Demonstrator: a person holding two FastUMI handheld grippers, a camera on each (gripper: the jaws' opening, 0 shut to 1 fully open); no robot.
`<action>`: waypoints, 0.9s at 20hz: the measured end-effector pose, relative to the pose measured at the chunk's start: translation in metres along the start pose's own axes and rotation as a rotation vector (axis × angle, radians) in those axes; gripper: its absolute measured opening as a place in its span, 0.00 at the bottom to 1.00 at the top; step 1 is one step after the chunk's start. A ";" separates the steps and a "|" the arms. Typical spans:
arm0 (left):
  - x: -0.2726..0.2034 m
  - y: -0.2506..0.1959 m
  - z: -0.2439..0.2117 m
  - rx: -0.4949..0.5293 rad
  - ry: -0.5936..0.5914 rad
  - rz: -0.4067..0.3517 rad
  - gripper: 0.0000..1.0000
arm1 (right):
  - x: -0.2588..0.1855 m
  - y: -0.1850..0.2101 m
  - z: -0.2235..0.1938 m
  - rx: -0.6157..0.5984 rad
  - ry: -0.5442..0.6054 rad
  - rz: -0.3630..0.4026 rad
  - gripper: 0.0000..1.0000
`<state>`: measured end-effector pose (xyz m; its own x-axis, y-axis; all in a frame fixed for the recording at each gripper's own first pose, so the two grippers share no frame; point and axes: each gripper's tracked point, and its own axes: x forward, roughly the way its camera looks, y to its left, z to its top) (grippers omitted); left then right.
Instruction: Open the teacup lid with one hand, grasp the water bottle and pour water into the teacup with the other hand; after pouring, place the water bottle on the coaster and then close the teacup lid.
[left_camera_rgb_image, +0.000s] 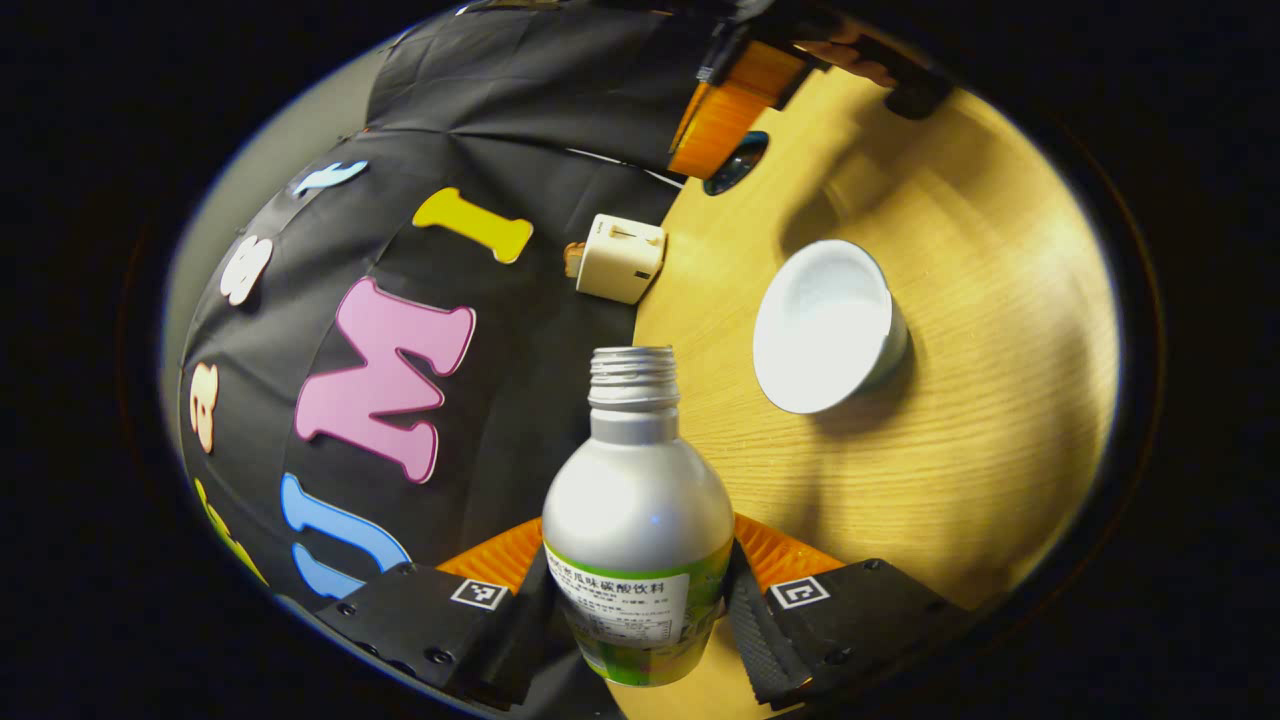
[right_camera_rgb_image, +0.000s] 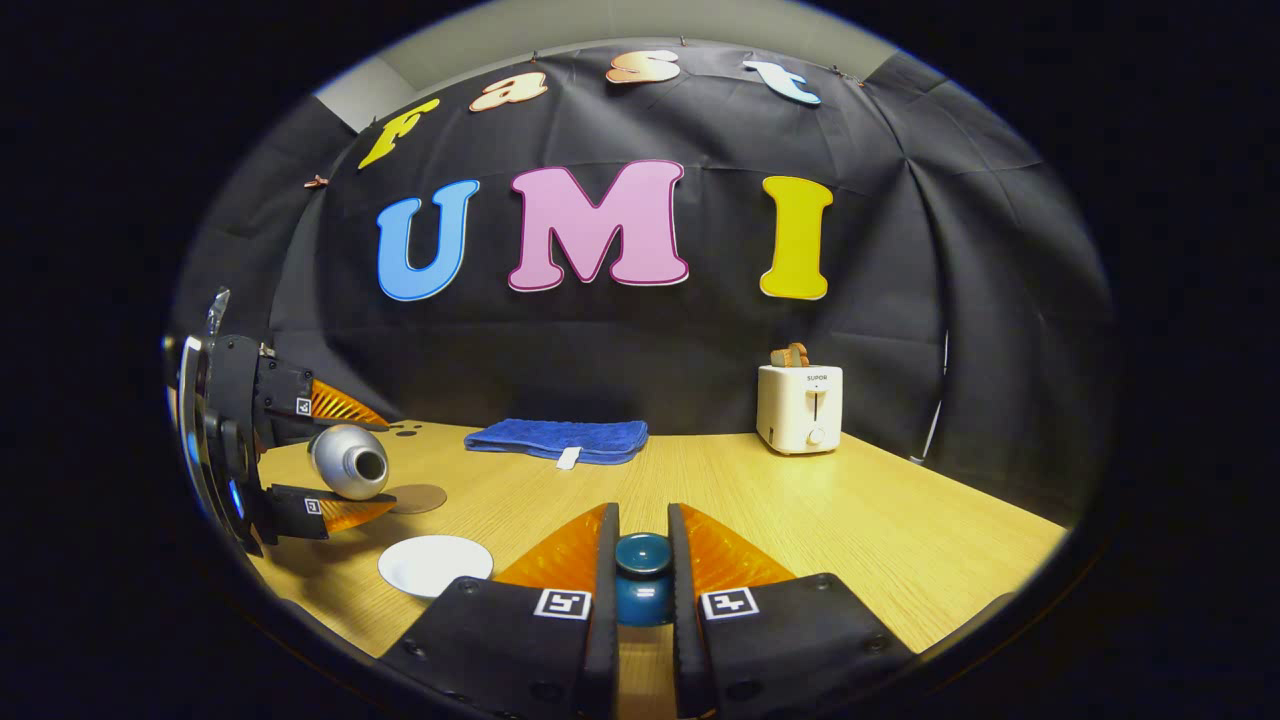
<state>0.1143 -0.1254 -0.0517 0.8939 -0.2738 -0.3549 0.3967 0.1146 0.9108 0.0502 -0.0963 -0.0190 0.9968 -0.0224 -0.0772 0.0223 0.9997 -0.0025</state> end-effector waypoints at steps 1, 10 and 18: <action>0.002 -0.002 0.001 0.033 0.004 -0.011 0.80 | 0.000 -0.001 0.000 0.001 0.001 -0.003 0.25; 0.001 -0.008 0.004 0.259 0.029 -0.071 0.80 | 0.000 -0.002 0.000 0.000 0.000 -0.006 0.25; -0.001 -0.011 0.005 0.446 0.058 -0.115 0.80 | 0.000 -0.002 0.000 0.000 0.001 -0.006 0.25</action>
<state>0.1082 -0.1311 -0.0607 0.8648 -0.2052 -0.4584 0.3767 -0.3385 0.8623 0.0498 -0.0987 -0.0186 0.9966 -0.0282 -0.0778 0.0281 0.9996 -0.0025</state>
